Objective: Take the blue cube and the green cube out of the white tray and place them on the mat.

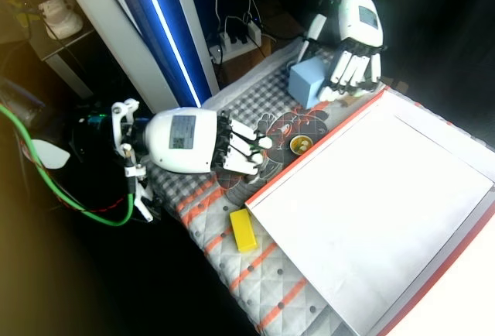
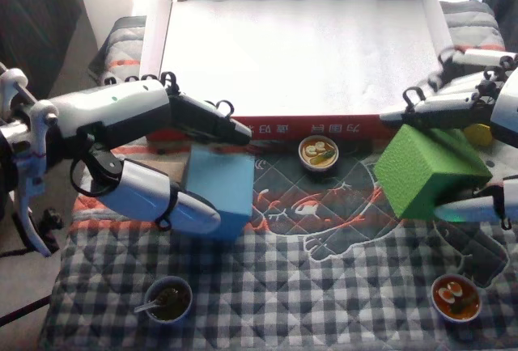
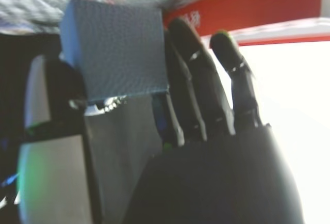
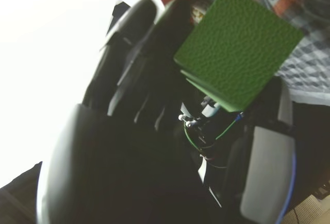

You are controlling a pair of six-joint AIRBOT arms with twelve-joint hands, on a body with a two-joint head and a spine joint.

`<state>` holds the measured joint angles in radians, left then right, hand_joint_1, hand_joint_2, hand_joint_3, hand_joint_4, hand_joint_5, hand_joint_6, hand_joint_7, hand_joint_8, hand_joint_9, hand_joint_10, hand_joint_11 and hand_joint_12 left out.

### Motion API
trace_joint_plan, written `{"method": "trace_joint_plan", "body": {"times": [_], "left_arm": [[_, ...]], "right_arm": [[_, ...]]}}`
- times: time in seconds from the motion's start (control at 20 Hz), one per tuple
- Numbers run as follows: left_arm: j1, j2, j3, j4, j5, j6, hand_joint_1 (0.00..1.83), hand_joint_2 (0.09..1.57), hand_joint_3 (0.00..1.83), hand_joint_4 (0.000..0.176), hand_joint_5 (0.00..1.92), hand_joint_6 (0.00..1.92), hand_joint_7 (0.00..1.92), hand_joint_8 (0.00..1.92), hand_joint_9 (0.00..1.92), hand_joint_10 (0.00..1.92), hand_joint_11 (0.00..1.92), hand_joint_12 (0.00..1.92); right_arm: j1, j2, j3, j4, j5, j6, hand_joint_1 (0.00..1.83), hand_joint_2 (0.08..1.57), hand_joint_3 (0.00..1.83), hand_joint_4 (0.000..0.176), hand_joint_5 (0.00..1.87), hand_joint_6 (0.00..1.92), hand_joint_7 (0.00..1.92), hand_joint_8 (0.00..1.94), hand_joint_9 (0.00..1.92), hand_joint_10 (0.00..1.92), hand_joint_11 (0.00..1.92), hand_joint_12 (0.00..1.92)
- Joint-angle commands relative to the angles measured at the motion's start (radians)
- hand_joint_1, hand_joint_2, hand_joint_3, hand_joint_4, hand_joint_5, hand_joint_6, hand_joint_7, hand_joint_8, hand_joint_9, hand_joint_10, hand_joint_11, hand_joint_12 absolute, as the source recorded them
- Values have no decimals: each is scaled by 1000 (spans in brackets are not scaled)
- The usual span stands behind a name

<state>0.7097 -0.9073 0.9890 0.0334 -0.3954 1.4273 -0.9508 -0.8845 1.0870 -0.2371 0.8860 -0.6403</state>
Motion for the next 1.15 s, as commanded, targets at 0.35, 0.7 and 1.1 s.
{"method": "trace_joint_plan", "body": {"times": [0.35, 0.7, 1.1], "left_arm": [[71, 47, -27, -144, -294, -18, 690, 911, 0, 159, 278, 0, 291, 2, 290, 0, 0, 663], [184, 137, -27, -144, -775, -445, 648, 880, 0, 127, 110, 1, 159, 3, 162, 3, 0, 435], [463, 104, -75, -321, -1336, -700, 348, 1002, 18, 174, 0, 0, 50, 0, 51, 3, 0, 109]], "right_arm": [[-26, 13, -3, 49, 173, 54, 673, 990, 0, 65, 0, 0, 0, 0, 0, 0, 0, 0], [-124, 56, -35, 251, 554, 50, 676, 923, 0, 130, 0, 0, 0, 0, 0, 0, 0, 0], [-251, 82, -101, 447, 876, -10, 683, 1021, 2, 118, 79, 1, 255, 3, 296, 8, 234, 75]]}}
